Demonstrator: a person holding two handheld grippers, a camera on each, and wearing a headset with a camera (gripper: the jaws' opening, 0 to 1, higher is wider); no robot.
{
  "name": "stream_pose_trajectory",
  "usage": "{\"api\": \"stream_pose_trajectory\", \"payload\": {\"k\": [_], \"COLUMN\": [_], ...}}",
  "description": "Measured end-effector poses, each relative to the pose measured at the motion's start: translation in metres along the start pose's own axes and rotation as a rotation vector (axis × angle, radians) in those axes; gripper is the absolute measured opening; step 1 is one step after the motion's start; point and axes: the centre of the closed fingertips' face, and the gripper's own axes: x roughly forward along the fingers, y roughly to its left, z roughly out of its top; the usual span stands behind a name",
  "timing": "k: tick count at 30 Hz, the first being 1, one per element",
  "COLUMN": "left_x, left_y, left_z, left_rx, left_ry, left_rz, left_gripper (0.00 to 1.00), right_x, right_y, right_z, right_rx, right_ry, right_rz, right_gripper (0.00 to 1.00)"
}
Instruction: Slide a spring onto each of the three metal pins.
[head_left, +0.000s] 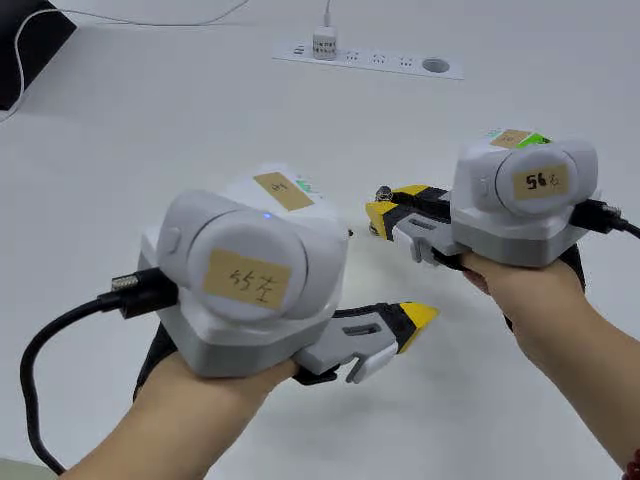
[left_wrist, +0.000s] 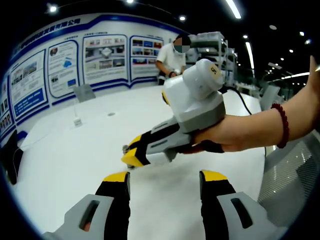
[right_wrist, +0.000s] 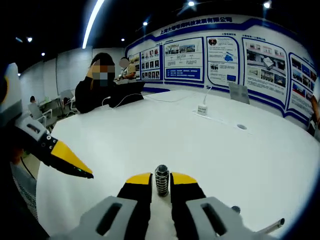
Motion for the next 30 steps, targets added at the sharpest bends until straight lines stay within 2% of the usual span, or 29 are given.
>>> {"api": "stream_pose_trajectory", "payload": {"k": [5, 8, 19, 25, 30], "left_x": [0.000, 0.001, 0.004, 0.006, 0.009], "left_y": [0.000, 0.000, -0.004, -0.009, -0.010], "left_z": [0.000, 0.003, 0.006, 0.015, 0.016], "left_rx": [0.005, 0.001, 0.017, 0.025, 0.064], "left_ry": [-0.001, -0.017, -0.028, -0.056, -0.036], "left_rz": [0.003, 0.008, 0.004, -0.008, -0.010], "left_gripper": [0.57, 0.57, 0.57, 0.57, 0.55], "right_x": [-0.007, -0.015, -0.045, -0.060, -0.079], "right_y": [0.002, 0.003, 0.000, -0.005, -0.012], "right_z": [0.009, 0.017, 0.028, 0.028, 0.028], "right_rx": [0.000, -0.003, -0.013, 0.002, 0.038], "right_ry": [-0.025, -0.041, -0.062, -0.063, -0.070], "right_rz": [0.006, 0.004, -0.010, -0.043, -0.086], "right_gripper": [0.21, 0.24, 0.30, 0.35, 0.36]}}
